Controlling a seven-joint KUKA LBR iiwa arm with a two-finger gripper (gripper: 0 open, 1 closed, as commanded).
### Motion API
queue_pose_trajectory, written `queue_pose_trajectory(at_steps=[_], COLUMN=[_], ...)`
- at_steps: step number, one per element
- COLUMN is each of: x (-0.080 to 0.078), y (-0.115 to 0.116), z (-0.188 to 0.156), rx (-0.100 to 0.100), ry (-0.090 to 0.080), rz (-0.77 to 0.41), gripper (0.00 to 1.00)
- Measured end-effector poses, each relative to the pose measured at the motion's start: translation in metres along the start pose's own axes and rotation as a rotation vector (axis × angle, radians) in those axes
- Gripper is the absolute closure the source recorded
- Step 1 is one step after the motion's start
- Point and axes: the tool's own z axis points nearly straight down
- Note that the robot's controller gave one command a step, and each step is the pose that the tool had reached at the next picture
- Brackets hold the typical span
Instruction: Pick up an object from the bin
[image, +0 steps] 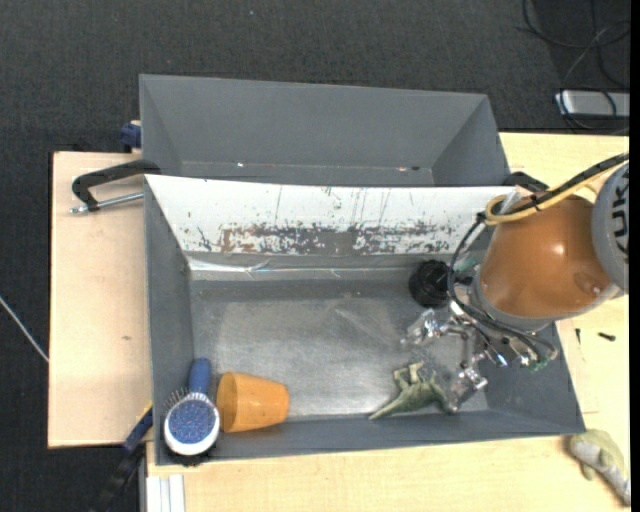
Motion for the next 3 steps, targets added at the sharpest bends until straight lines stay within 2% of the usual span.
queue_pose_trajectory(at_steps=[1,2,3], x=[-0.021,-0.012,-0.032], y=[0.034,0.014,0.045], z=[-0.005,0.035,0.035], rx=[0.003,0.004,0.010], ry=[-0.008,-0.007,-0.010], rz=[-0.227,-0.438,-1.171], gripper=[0.00,0.00,0.00])
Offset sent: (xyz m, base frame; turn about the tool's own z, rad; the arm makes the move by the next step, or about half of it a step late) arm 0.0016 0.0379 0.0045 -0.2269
